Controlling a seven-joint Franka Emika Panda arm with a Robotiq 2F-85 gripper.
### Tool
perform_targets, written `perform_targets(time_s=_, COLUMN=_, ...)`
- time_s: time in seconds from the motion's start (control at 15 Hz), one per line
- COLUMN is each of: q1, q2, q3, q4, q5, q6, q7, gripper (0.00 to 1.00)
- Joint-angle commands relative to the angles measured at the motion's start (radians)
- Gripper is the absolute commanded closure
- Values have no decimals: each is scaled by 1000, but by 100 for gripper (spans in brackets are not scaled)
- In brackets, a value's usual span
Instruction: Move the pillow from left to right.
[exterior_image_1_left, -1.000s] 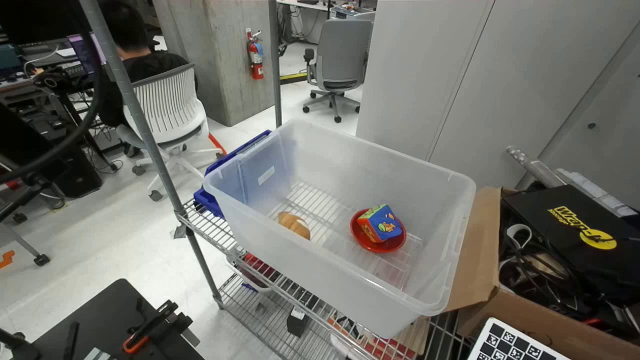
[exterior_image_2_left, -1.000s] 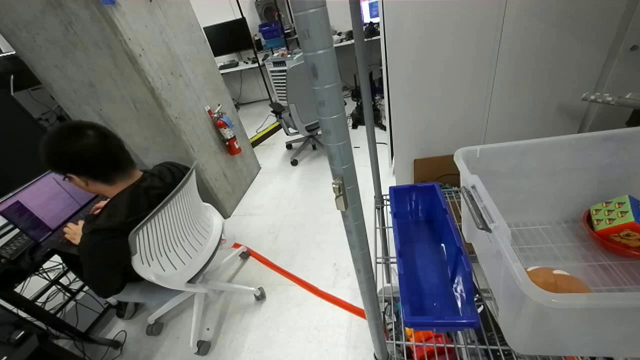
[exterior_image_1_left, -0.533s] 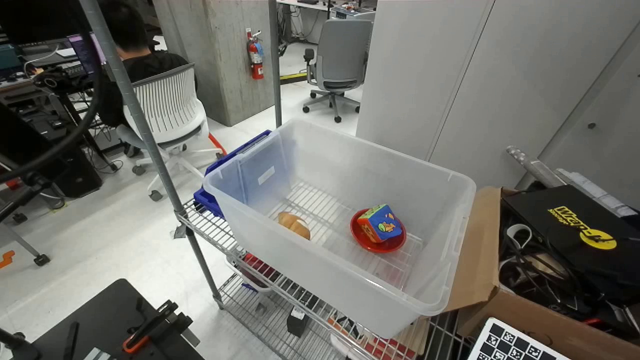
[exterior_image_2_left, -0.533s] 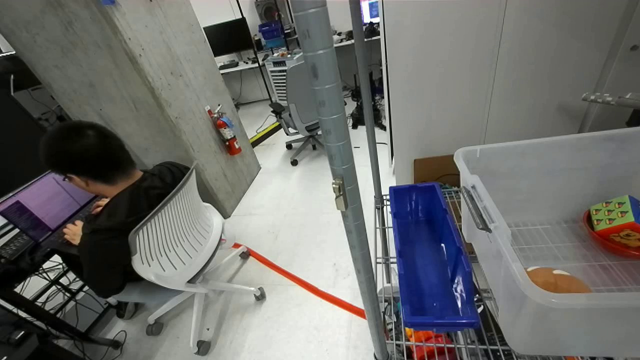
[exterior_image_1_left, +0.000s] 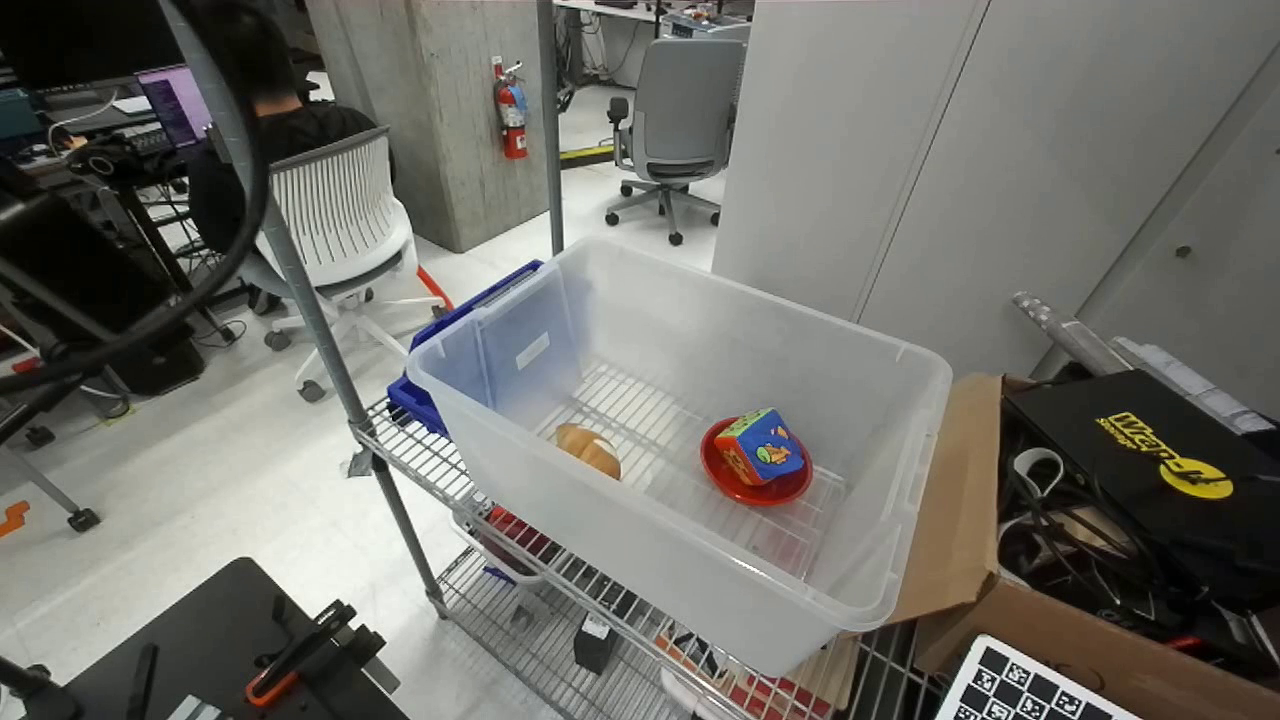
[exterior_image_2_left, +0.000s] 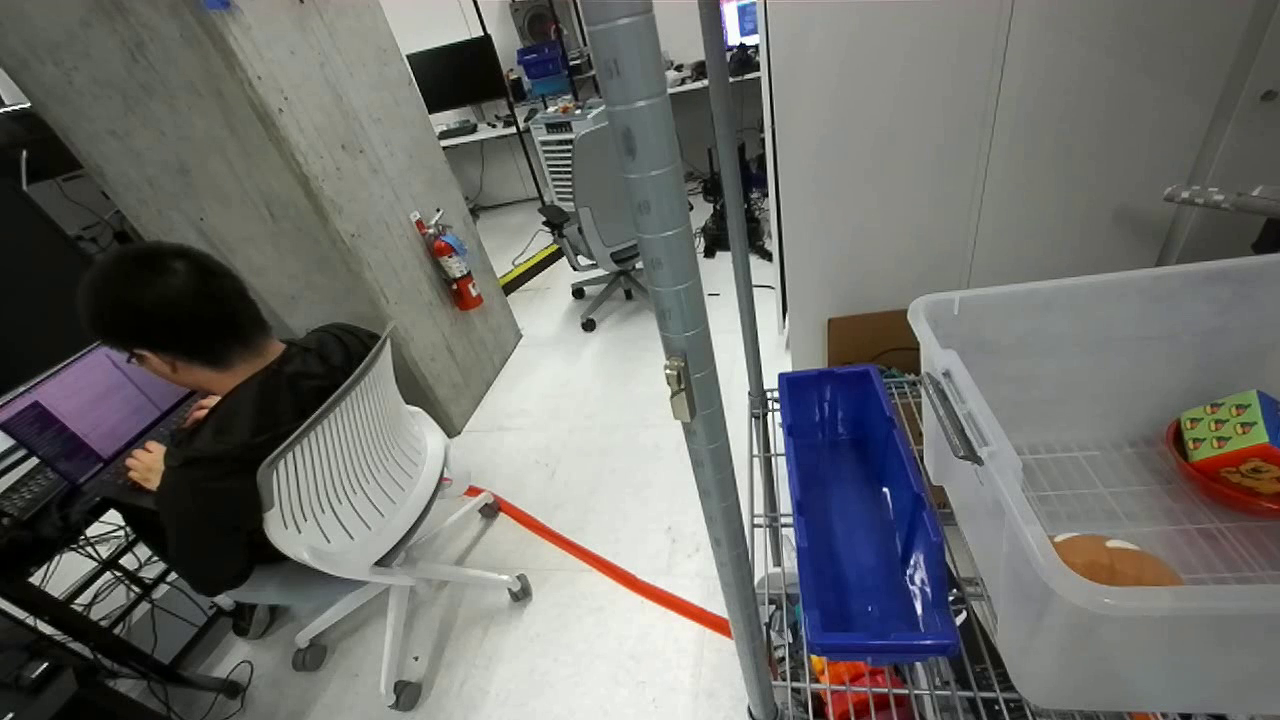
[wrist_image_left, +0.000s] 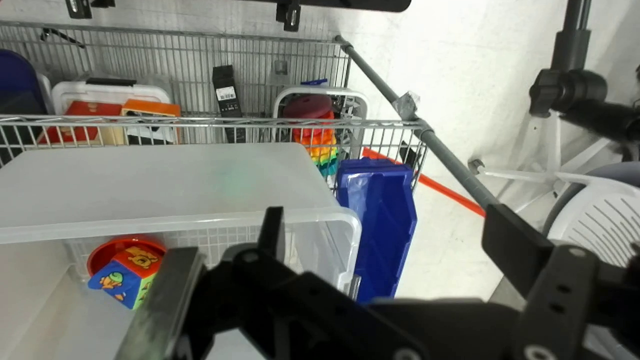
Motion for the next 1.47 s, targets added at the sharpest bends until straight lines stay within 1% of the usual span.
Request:
perform_targets(time_s=0.0, q1=-37, q2=170, q3=-35, q4=57, q5=20, q6=151, q7=-30, gripper=0)
perform_targets(time_s=0.07, q1=-43, q2=209, q3=-41, q4=67, q5=24, q6=204, q7=-27, gripper=0)
perform_targets(time_s=0.27, q1=-48, q2=381, q3=-78, q4=127, q5=46, q6=371, q7=-33, gripper=0)
perform_targets(time_s=0.33, q1=-43, q2=439, q3=-90, q4=152, q5=66, q6=434, q7=-33, gripper=0)
perform_targets(time_s=0.47, q1=-29, q2=555, q3=-113, q4=217, q5=137, q6=514, q7=-25, gripper=0)
perform_targets(time_s=0.6, q1=-41, q2=671, q3=-117, q4=293, q5=184, q6=575, q7=-17, gripper=0)
perform_targets(time_s=0.67, q1=-45, q2=717, q3=-117, q4=329, q5=212, q6=591, q7=-11, gripper=0)
perform_targets(time_s=0.8, q1=-50, q2=828, q3=-122, q4=418, q5=312, q6=619, q7=-31, gripper=0)
perform_targets(time_s=0.87, q1=-71, q2=903, q3=-117, q4=483, q5=325, q6=623, q7=-7, gripper=0)
perform_targets(time_s=0.93, q1=-84, q2=957, q3=-109, q4=538, q5=365, q6=625, q7=-12, gripper=0)
perform_targets(time_s=1.0, q1=-72, q2=1024, q3=-128, q4=606, q5=414, q6=637, q7=-36, gripper=0)
perform_targets(time_s=1.07, q1=-120, q2=1081, q3=-89, q4=667, q5=413, q6=632, q7=-10, gripper=0)
perform_targets(time_s=1.13, q1=-140, q2=1139, q3=-75, q4=727, q5=425, q6=604, q7=-22, gripper=0)
perform_targets(time_s=1.27, q1=-158, q2=1261, q3=-71, q4=846, q5=353, q6=589, q7=63, gripper=0)
perform_targets(time_s=1.4, q1=-171, q2=1364, q3=-68, q4=953, q5=317, q6=560, q7=115, gripper=0)
